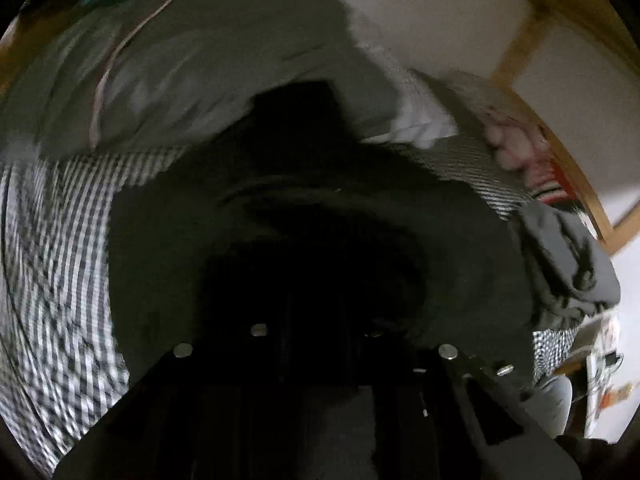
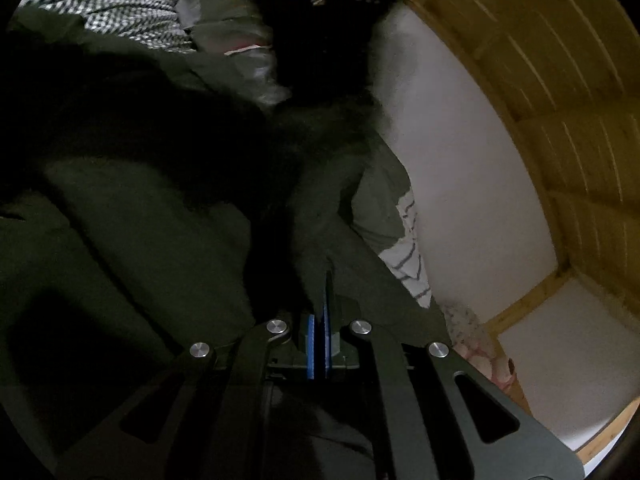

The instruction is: Fold large clothes

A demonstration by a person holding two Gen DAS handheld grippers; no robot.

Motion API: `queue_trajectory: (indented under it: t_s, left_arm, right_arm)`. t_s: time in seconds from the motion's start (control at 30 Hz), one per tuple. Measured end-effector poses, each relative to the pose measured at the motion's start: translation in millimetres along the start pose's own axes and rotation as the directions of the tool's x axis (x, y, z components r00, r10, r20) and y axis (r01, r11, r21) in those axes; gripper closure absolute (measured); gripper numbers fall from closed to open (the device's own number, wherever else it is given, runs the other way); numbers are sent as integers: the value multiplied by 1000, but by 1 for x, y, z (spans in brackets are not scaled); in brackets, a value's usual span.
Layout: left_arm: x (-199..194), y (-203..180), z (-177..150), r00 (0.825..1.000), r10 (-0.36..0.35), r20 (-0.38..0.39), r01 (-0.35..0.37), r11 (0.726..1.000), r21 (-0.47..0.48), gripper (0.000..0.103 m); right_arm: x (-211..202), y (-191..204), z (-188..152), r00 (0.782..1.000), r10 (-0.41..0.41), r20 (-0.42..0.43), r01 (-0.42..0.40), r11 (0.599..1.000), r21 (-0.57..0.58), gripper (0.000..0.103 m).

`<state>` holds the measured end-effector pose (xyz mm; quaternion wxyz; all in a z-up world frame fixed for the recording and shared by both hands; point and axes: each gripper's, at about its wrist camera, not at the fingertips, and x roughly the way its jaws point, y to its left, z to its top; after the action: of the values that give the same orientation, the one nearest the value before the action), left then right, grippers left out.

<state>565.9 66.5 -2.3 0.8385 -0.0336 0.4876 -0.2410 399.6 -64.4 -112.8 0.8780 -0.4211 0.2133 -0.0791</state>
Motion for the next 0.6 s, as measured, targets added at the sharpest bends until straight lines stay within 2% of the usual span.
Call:
queue_trajectory:
  t_s: [0.13,0.27,0.33,0.37,0.4,0.47,0.5,0.53,0.6]
  left_arm:
    - [7,37,-27,1000,-6,-14,5,997,-73,92]
    - [-6,54,-48,999,-34,39,39,990,-135,92]
    - [-15,59,-57,998,0,58,9,989,-147,92]
    - [-19,66,-60,997,37,65,-26,987,-159,88]
    - [-22,71,-64,994,75,74,-61,982,-178,81]
    - [-38,83,-68,984,146,104,-117,962,-246,32]
    - [-50,87,-71,977,162,141,-117,952,-283,27]
    - [-66,90,-72,966,161,203,-88,941,-326,26]
    - [-85,88,-67,948,153,280,-43,931,-362,9]
  right_arm:
    - [-15,7,4,999,1,33,0,1000,-31,100]
    - [-28,23,2,997,22,74,-16,996,-87,100]
    - [-27,31,4,996,33,85,-24,994,-104,100]
    - [-24,35,4,997,37,73,-28,992,-122,100]
    - [-24,37,2,997,43,63,-34,990,-137,100]
    - [-22,43,0,997,61,53,-51,985,-164,99]
    - [-23,44,-2,996,70,49,-60,983,-175,97]
    - [-22,45,-2,996,76,44,-66,981,-180,97]
    - [-23,47,-2,995,85,44,-75,980,-185,96]
